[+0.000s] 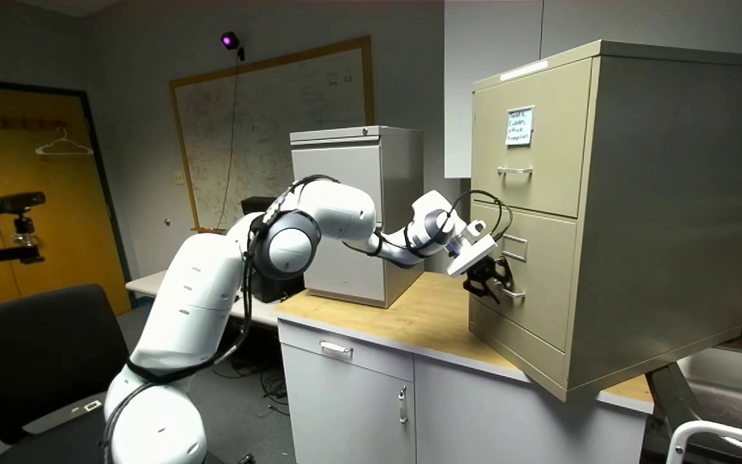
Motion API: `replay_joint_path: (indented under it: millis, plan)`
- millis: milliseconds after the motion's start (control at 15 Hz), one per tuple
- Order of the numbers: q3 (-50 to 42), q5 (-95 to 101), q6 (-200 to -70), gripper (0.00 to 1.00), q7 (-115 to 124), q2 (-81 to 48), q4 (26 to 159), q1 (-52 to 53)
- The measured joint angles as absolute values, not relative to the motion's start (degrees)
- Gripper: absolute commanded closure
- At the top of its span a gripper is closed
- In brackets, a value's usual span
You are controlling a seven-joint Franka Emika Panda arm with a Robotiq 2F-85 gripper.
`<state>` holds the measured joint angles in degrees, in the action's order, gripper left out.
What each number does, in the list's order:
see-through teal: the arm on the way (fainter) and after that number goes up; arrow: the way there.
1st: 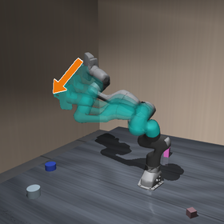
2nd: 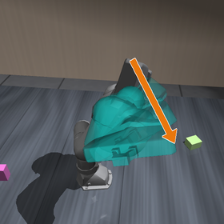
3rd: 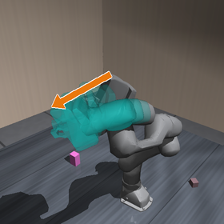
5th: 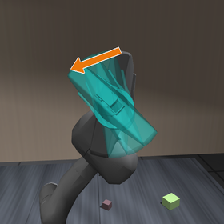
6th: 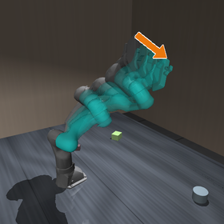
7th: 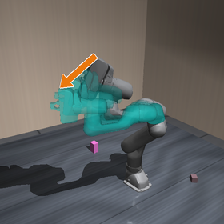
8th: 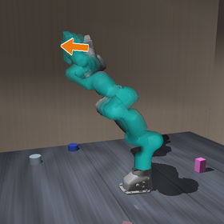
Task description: Open the bottom drawer of the right cabinet
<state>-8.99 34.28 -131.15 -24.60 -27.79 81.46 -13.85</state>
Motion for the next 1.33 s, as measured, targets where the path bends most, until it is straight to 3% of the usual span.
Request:
replay_joint_path:
  millis: [867,1333]
  plan:
    - [-9.1,34.3,-131.4,0.91,-34.2,-27.8,81.0,-13.9]
    - [-9.3,34.5,-135.7,0.92,-36.1,-24.1,87.1,-13.9]
